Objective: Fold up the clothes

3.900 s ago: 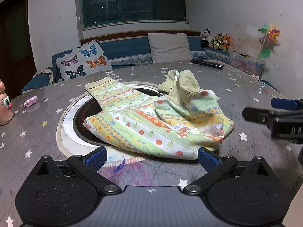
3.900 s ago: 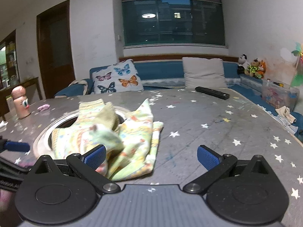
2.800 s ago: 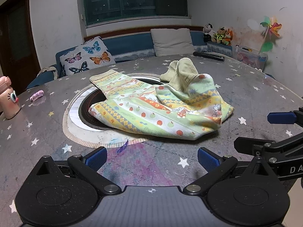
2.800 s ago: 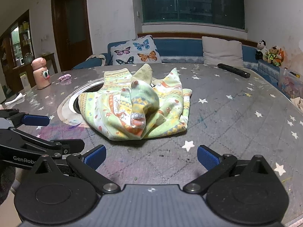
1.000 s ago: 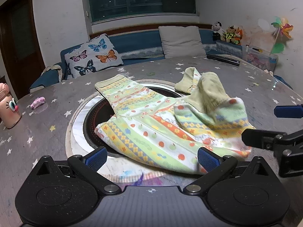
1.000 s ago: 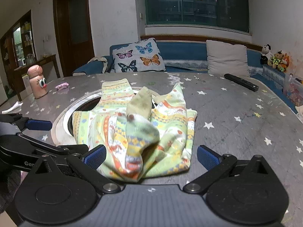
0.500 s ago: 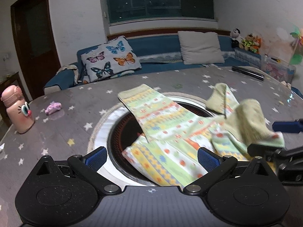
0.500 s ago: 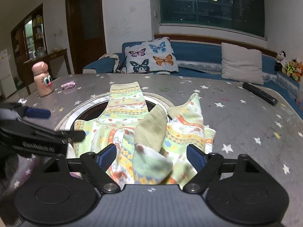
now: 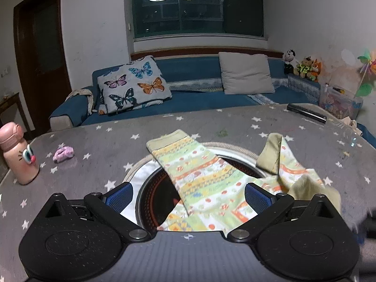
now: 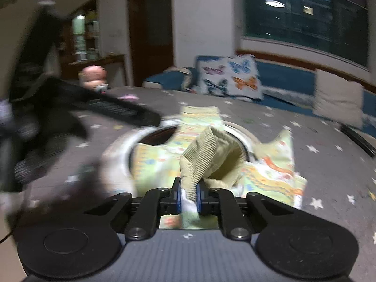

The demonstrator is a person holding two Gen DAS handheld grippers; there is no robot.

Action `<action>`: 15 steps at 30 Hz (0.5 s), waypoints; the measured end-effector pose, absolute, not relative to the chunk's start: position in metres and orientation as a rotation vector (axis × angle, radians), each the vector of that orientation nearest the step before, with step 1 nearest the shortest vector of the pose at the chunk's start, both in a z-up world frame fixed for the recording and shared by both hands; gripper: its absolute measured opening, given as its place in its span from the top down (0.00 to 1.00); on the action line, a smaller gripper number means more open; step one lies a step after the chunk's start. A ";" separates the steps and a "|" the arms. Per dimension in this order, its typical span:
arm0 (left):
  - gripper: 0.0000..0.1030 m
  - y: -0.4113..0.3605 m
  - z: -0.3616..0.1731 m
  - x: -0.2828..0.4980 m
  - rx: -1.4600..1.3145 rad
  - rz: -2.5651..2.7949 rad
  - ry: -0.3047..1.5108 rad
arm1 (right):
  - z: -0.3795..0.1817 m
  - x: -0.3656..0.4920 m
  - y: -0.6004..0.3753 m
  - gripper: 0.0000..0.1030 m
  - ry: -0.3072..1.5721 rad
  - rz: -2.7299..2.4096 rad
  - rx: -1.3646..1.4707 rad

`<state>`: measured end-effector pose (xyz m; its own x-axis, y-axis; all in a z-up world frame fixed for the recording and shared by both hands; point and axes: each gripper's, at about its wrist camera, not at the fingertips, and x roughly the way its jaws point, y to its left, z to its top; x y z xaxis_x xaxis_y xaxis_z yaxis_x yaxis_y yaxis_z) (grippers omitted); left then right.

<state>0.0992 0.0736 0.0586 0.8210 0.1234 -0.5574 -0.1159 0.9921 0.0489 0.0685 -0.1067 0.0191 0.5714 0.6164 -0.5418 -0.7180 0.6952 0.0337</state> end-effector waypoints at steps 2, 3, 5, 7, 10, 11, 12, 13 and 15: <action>0.01 0.071 0.061 0.103 0.015 0.109 0.597 | 0.023 0.057 -0.106 0.91 0.553 0.849 -0.204; 0.01 0.069 0.062 0.104 0.019 0.099 0.599 | 0.024 0.051 -0.105 0.91 0.556 0.881 -0.205; 0.01 0.064 0.062 0.108 0.033 0.078 0.601 | 0.025 0.040 -0.104 0.91 0.565 0.949 -0.216; 0.01 0.059 0.061 0.114 0.045 0.060 0.607 | 0.024 0.027 -0.101 0.91 0.568 1.011 -0.246; 0.02 0.055 0.052 0.127 0.044 0.044 0.641 | 0.016 0.015 -0.099 0.91 0.585 1.063 -0.295; 0.03 0.054 0.047 0.132 0.046 0.047 0.655 | 0.014 0.014 -0.098 0.91 0.595 1.069 -0.306; 0.05 0.054 0.043 0.136 0.048 0.050 0.669 | 0.013 0.014 -0.099 0.91 0.605 1.075 -0.311; 0.07 0.055 0.038 0.140 0.048 0.054 0.686 | 0.012 0.015 -0.101 0.90 0.612 1.080 -0.310; 0.12 0.058 0.029 0.148 0.044 0.053 0.717 | 0.016 0.017 -0.104 0.83 0.626 1.093 -0.289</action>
